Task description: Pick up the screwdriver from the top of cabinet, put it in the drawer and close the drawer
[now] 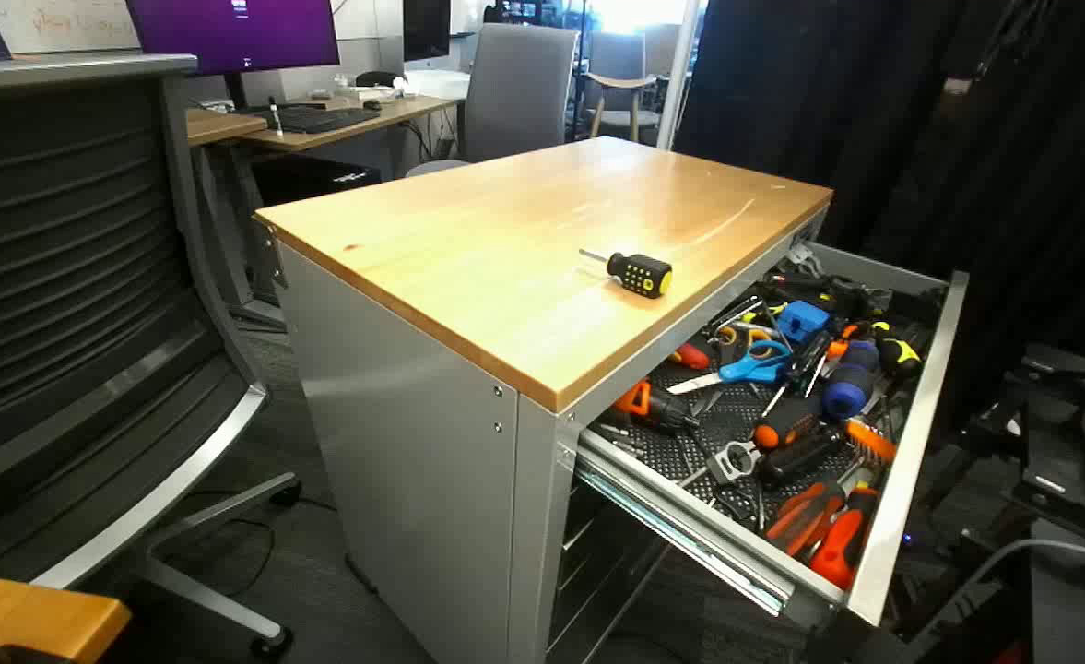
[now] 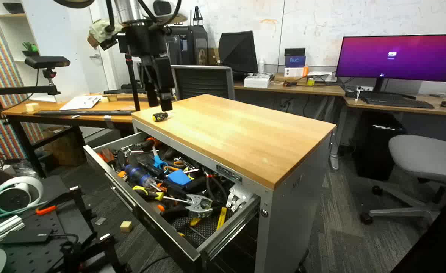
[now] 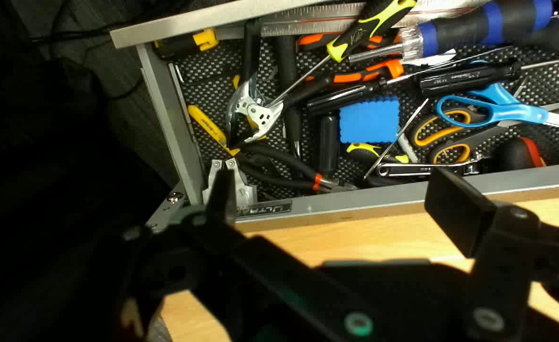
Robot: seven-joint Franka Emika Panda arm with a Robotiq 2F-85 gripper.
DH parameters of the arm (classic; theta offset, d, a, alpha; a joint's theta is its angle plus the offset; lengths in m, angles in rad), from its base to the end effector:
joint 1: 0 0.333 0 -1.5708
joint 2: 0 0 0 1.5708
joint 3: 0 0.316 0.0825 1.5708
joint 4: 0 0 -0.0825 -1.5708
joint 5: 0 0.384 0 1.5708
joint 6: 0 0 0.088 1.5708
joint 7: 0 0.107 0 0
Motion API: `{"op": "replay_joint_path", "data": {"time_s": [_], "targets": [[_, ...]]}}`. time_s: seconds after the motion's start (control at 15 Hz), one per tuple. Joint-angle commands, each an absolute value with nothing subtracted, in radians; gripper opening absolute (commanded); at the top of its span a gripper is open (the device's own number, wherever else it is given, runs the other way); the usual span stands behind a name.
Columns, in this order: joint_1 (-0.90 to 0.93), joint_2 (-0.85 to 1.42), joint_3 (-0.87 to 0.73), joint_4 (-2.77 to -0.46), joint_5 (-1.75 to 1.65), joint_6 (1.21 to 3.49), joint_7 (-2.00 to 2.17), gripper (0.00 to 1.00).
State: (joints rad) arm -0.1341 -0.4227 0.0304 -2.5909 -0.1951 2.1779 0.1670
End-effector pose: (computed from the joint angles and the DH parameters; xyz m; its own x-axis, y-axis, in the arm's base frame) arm 0.3960 -0.0488 0.4017 0.9868 -0.1593 0.0279 -0.1618 -0.9720 0.1702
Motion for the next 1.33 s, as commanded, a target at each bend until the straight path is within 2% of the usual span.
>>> {"op": "replay_joint_path", "data": {"time_s": [0.0,0.53,1.0,1.27], "targets": [[-0.124,-0.423,0.020,-2.588,-0.200,2.175,0.170,1.00],[-0.119,-0.393,0.016,-2.570,-0.169,2.177,0.186,1.00],[0.032,-0.007,0.086,-2.356,-0.015,2.256,0.140,1.00],[0.107,0.232,0.134,-2.158,0.001,2.241,0.149,1.00]]}}
